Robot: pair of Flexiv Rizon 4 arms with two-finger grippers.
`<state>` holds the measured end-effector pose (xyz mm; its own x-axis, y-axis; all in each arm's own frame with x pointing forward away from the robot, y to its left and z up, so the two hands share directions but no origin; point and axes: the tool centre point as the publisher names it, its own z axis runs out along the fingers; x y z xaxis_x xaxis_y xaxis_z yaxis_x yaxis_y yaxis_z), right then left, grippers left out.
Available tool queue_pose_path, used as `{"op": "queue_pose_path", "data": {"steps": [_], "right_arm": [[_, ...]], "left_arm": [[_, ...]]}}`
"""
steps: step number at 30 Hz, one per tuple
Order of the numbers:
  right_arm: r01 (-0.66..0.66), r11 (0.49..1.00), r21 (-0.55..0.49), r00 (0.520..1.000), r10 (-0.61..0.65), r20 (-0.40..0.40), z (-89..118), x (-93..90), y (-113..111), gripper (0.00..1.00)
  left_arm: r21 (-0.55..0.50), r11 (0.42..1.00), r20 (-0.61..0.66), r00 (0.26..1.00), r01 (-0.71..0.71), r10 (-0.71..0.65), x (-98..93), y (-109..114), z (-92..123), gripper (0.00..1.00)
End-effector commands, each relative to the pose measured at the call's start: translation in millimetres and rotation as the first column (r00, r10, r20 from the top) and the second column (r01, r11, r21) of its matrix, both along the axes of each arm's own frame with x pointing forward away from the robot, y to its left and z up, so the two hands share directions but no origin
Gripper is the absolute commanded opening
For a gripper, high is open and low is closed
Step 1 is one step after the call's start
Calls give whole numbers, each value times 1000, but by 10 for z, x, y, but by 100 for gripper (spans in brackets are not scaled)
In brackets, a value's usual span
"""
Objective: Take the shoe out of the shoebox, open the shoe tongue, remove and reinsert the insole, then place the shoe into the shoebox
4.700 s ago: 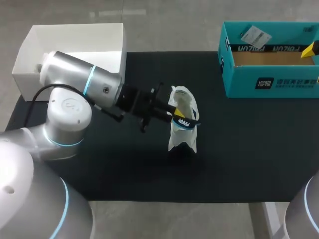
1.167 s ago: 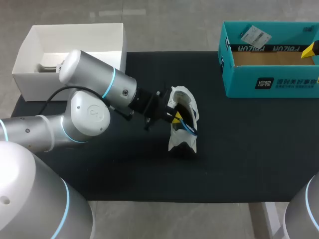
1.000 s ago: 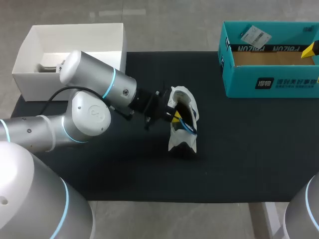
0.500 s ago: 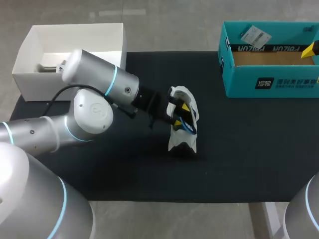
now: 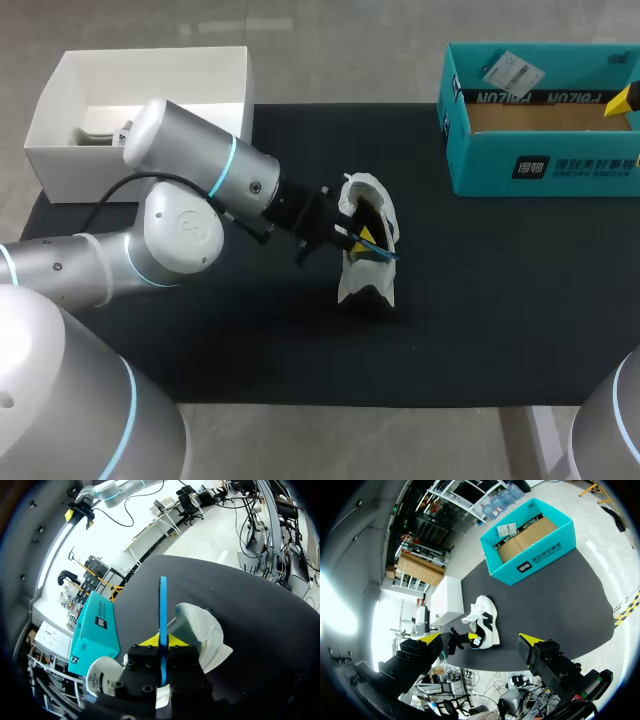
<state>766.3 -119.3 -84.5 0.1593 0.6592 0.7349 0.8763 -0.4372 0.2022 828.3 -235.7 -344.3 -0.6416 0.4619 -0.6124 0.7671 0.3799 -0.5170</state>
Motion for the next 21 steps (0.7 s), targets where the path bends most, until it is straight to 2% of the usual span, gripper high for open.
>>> {"op": "queue_pose_path", "data": {"steps": [1,7,16,21], "right_arm": [[1,1000,-1,1000,-1,-2,-3,9,5,100],[1,1000,-1,1000,-1,-2,-3,9,5,100],[1,1000,-1,1000,-1,-2,-3,9,5,100],[1,1000,-1,1000,-1,-2,-3,9,5,100]], "left_arm": [[30,999,17,1000,-12,11,39,-53,-69,0],[79,996,66,997,-30,25,115,-41,-144,0],[84,991,111,990,-100,91,328,8,-217,0],[94,989,127,986,-118,105,365,33,-265,0]]}}
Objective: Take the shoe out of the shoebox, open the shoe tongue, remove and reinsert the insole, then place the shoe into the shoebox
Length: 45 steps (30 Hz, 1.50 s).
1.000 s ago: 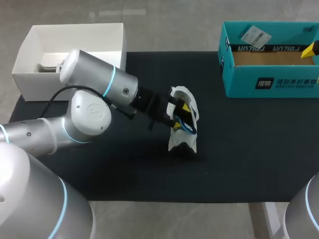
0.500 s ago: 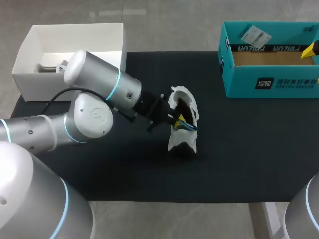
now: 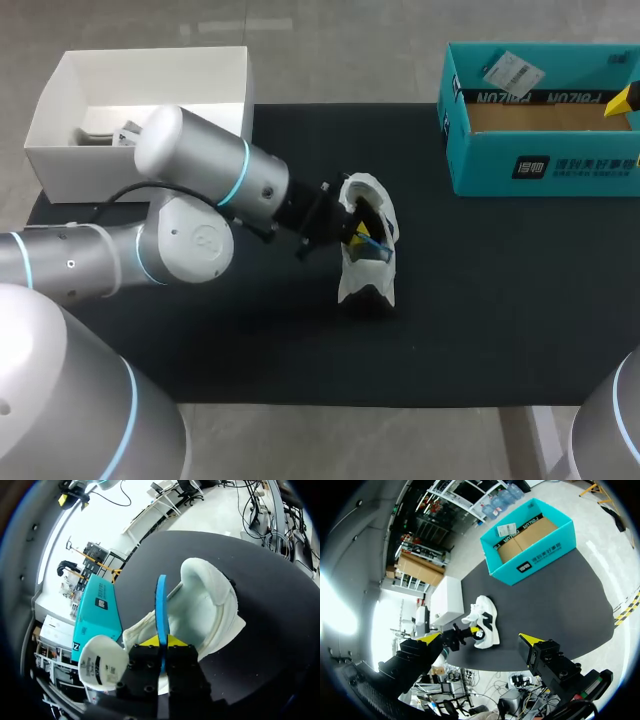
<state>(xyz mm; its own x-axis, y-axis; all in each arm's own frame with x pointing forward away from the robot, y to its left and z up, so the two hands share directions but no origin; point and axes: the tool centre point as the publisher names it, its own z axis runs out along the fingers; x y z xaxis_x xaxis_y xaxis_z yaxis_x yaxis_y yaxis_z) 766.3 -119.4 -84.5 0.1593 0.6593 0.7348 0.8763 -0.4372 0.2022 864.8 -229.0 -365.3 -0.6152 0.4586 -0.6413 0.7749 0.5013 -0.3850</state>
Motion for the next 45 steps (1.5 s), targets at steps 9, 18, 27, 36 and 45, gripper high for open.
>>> {"op": "queue_pose_path", "data": {"steps": [9,18,27,36,45], "right_arm": [[1,1000,-1,1000,-1,-2,-3,9,5,100],[1,1000,-1,1000,-1,-2,-3,9,5,100],[1,1000,-1,1000,-1,-2,-3,9,5,100],[1,1000,-1,1000,-1,-2,-3,9,5,100],[1,1000,-1,1000,-1,-2,-3,9,5,100]], "left_arm": [[-45,999,-31,999,9,-10,-179,13,142,73],[-10,999,-16,999,49,-50,-287,8,127,5],[49,997,-4,998,62,-62,-243,-33,-113,0],[42,999,31,1000,2,-3,-100,-29,-219,0],[-2,1000,18,1000,-16,16,-132,-64,-122,7]]}}
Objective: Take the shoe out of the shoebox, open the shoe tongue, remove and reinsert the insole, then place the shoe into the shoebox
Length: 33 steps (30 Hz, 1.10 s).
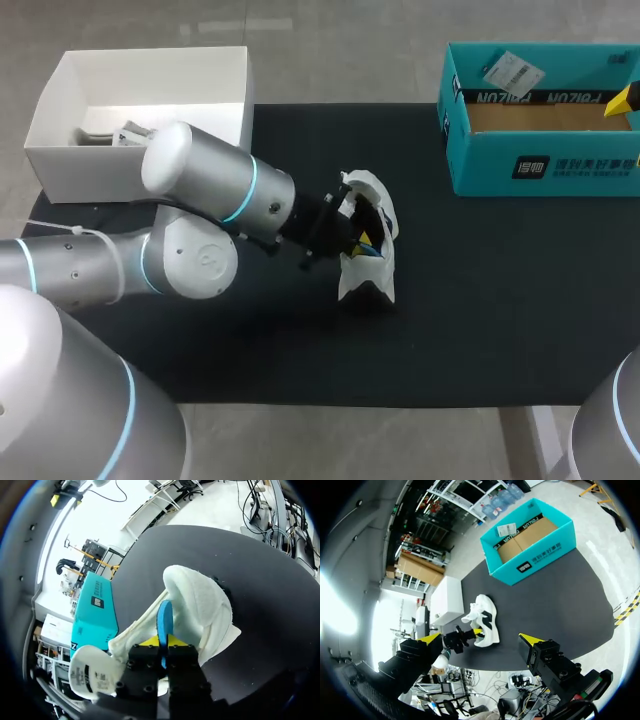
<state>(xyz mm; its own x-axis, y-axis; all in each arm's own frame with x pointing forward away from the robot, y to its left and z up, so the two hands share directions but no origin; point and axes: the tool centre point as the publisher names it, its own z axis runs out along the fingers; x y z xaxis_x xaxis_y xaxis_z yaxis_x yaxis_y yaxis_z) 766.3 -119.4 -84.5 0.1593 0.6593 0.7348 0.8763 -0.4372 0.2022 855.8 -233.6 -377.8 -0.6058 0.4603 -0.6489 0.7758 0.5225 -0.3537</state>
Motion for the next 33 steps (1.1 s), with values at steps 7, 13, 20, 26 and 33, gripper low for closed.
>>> {"op": "queue_pose_path", "data": {"steps": [7,13,20,26,33], "right_arm": [[1,1000,-1,1000,-1,-2,-3,9,5,100],[1,1000,-1,1000,-1,-2,-3,9,5,100],[1,1000,-1,1000,-1,-2,-3,9,5,100],[1,1000,-1,1000,-1,-2,-3,9,5,100],[1,1000,-1,1000,-1,-2,-3,9,5,100]], "left_arm": [[-63,998,-6,1000,-13,12,-128,85,258,84],[-62,998,29,999,-13,15,-138,124,396,51],[-34,999,3,1000,7,-7,-146,96,270,0],[6,999,-9,999,46,-46,-217,42,173,0],[33,998,-36,998,59,-58,-279,28,53,0]]}}
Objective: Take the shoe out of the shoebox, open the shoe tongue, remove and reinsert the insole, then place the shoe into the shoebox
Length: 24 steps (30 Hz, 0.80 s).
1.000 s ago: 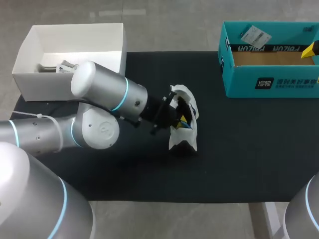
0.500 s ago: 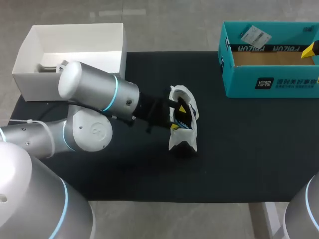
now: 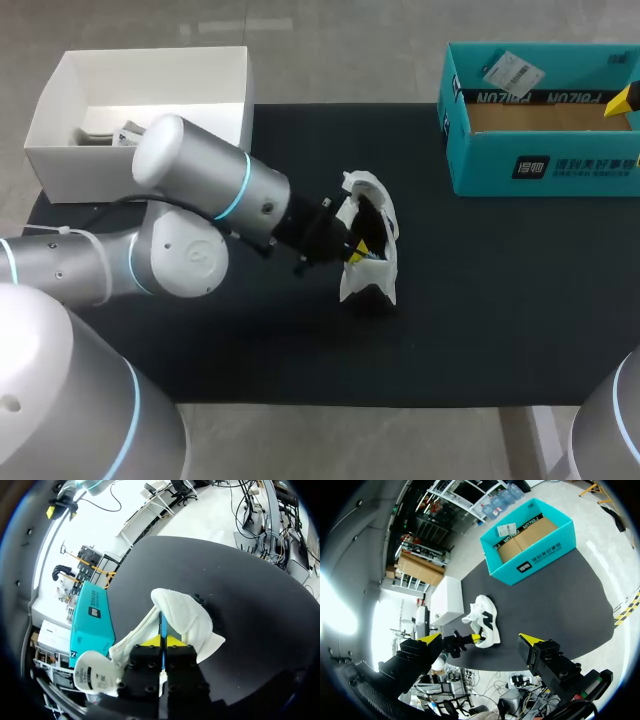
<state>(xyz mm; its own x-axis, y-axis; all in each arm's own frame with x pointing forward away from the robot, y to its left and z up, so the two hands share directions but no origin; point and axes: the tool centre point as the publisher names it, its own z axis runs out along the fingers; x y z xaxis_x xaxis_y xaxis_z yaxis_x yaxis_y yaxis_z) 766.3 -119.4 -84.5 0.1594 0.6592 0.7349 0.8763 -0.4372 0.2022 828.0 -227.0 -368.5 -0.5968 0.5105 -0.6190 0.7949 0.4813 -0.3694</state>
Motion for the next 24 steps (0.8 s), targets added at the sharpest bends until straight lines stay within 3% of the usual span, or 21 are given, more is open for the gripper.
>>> {"op": "queue_pose_path", "data": {"steps": [1,2,5,6,7,15,20,21,22,23,24], "right_arm": [[1,1000,-1,1000,-1,-2,-3,9,5,100],[1,1000,-1,1000,-1,-2,-3,9,5,100],[1,1000,-1,1000,-1,-2,-3,9,5,100],[1,1000,-1,1000,-1,-2,-3,9,5,100],[1,1000,-1,1000,-1,-2,-3,9,5,100],[1,1000,-1,1000,-1,-2,-3,9,5,100],[1,1000,-1,1000,-1,-2,-3,9,5,100],[1,1000,-1,1000,-1,-2,-3,9,5,100],[1,1000,-1,1000,-1,-2,-3,9,5,100],[1,1000,-1,1000,-1,-2,-3,9,5,100],[1,1000,-1,1000,-1,-2,-3,9,5,100]], "left_arm": [[14,1000,-3,1000,-4,4,-2,-37,-41,0],[11,1000,-5,1000,-8,8,-12,-30,-21,0],[0,1000,-5,1000,-17,17,-18,6,83,80],[-4,1000,-5,1000,-18,18,-22,17,129,96],[-8,1000,-4,1000,-16,16,-27,30,180,100],[-57,998,-30,999,13,-15,-48,82,595,100],[-2,997,-45,996,75,-75,-50,82,773,100],[31,994,-45,994,103,-101,-54,78,796,47],[64,990,-41,991,127,-125,-56,74,818,30],[104,980,-43,985,172,-168,-59,71,839,0],[136,966,-56,976,218,-212,-63,70,853,0]]}}
